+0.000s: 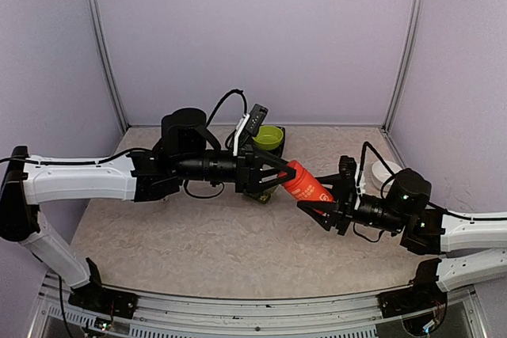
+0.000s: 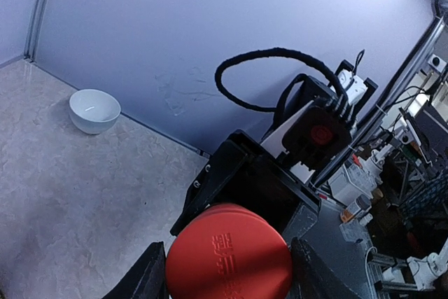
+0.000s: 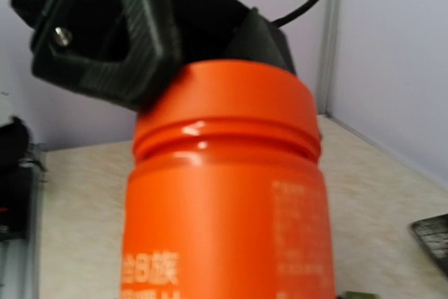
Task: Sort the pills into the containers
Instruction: Screw the lid of the pill bottle onto the pill bottle.
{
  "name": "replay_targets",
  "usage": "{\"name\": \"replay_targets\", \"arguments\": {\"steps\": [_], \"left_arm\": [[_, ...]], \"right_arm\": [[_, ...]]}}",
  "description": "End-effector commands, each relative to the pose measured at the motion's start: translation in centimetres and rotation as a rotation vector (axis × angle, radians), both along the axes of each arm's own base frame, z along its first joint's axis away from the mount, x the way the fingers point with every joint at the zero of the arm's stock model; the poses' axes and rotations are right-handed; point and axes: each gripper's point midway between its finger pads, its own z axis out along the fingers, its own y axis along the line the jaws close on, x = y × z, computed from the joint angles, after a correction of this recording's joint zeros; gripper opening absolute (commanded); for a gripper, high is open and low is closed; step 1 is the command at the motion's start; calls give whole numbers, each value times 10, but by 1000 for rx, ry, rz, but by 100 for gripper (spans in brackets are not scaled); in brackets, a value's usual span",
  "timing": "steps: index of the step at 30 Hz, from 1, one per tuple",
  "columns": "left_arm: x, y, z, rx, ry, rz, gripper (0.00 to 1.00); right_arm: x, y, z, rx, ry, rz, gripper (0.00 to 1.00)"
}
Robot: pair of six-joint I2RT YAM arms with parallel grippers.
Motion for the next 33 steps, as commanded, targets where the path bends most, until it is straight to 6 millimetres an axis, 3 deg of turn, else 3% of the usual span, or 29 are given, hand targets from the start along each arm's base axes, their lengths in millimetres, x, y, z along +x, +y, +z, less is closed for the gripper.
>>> {"name": "replay_targets", "arguments": {"steps": [1, 7, 14, 22, 27, 33], "left_arm": [[-42, -3, -21, 56, -103, -171, 47], [-45, 5, -23, 97, -226, -189, 38], [-58, 13, -20, 82, -331, -260, 40], [-59, 22, -17, 97, -427, -265, 64], [-40, 32, -9, 74, -383, -172, 98], [-27, 46, 4, 20, -263, -63, 99]], "right_arm": [[-34, 14, 36, 102, 33, 205, 12], [-44, 18, 33, 100, 127, 282, 12], [-63, 20, 43, 116, 181, 407, 13], [-78, 29, 39, 76, 263, 532, 14], [-78, 28, 39, 71, 234, 521, 14], [-60, 21, 43, 48, 113, 375, 14]]}}
